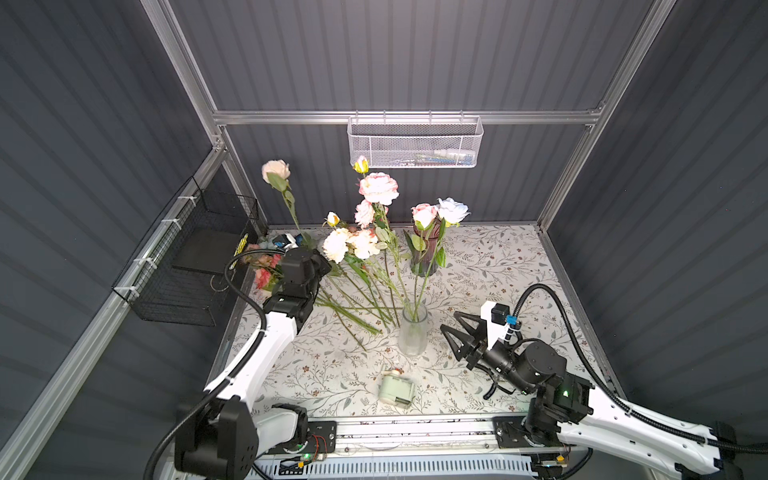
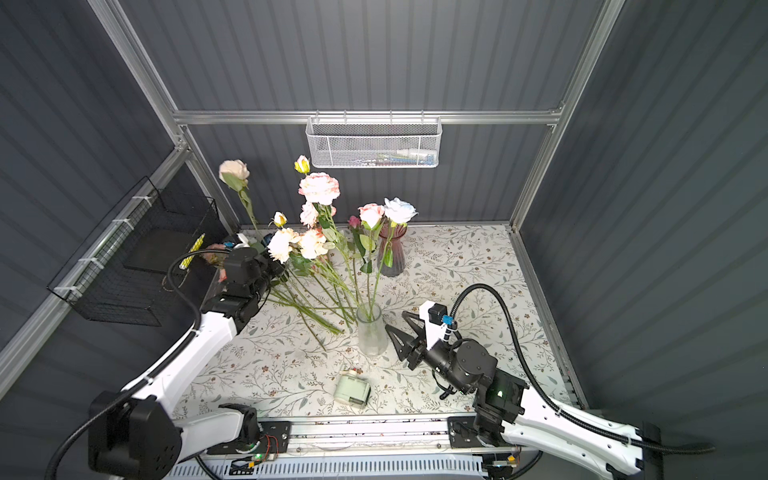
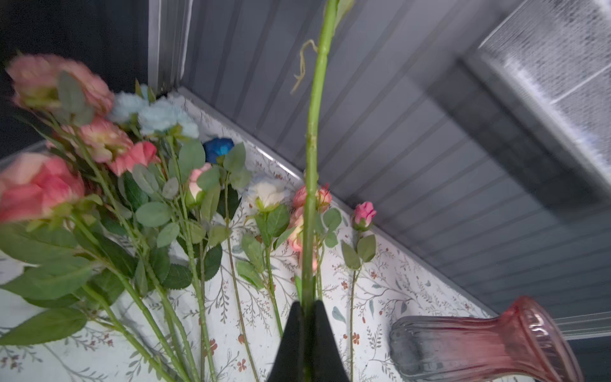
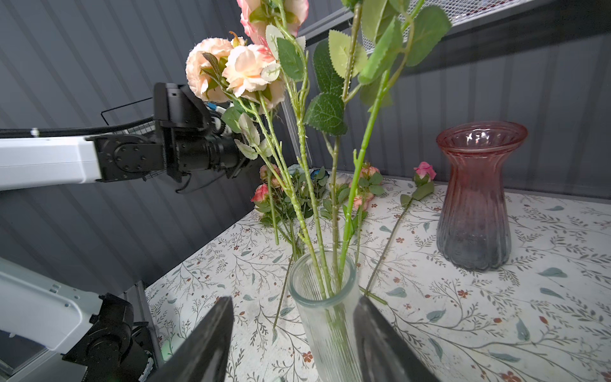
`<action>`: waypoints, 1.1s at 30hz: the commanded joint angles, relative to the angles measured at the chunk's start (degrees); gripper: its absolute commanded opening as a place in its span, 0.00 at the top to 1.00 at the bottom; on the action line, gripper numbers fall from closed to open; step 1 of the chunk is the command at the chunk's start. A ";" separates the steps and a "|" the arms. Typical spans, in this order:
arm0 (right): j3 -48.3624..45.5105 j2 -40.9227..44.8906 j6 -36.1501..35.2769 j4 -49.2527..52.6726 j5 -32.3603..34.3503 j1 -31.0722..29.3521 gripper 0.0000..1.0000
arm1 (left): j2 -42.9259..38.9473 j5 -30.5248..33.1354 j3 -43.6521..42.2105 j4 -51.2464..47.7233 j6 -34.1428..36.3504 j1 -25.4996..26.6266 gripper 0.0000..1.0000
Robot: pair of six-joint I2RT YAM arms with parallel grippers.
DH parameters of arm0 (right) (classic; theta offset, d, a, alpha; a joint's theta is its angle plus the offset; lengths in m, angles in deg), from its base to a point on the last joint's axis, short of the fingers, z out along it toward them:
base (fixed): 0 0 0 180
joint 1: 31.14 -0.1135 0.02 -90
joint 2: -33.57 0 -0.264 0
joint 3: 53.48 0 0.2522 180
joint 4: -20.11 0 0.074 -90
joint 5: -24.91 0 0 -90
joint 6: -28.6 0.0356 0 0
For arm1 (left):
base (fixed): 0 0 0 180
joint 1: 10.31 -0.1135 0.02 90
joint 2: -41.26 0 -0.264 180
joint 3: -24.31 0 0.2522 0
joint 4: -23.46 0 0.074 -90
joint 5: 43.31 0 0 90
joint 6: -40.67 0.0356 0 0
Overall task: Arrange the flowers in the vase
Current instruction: 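Lift the cream rose high out of the bunch with the left gripper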
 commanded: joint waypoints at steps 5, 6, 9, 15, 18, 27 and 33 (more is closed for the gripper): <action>2.58 -1.11 -1.12 0.32 -0.13 -0.23 0.39 | -15.12 1.50 0.77 -7.22 3.02 0.23 1.00; 2.77 -1.21 -1.26 0.37 -0.16 -0.23 0.39 | -16.74 1.18 1.21 -7.99 3.15 0.23 1.00; 3.25 -1.25 -1.52 0.50 -0.14 -0.23 0.39 | -21.83 -0.07 3.24 -10.87 4.28 0.24 1.00; 4.30 -0.63 -2.91 1.54 0.81 -0.23 0.39 | -29.44 -7.46 9.82 -14.61 7.13 0.23 1.00; 5.11 -0.57 -3.84 2.04 1.32 -0.23 0.39 | -30.31 -15.66 12.86 -13.45 7.02 0.23 1.00; 7.26 -0.15 -5.96 2.81 2.51 -0.23 0.39 | -25.31 -33.56 18.14 -3.86 1.24 -0.54 1.00; 7.43 -0.20 -6.09 2.54 2.96 -0.19 0.39 | -22.69 -37.22 18.10 1.67 -1.76 -0.64 1.00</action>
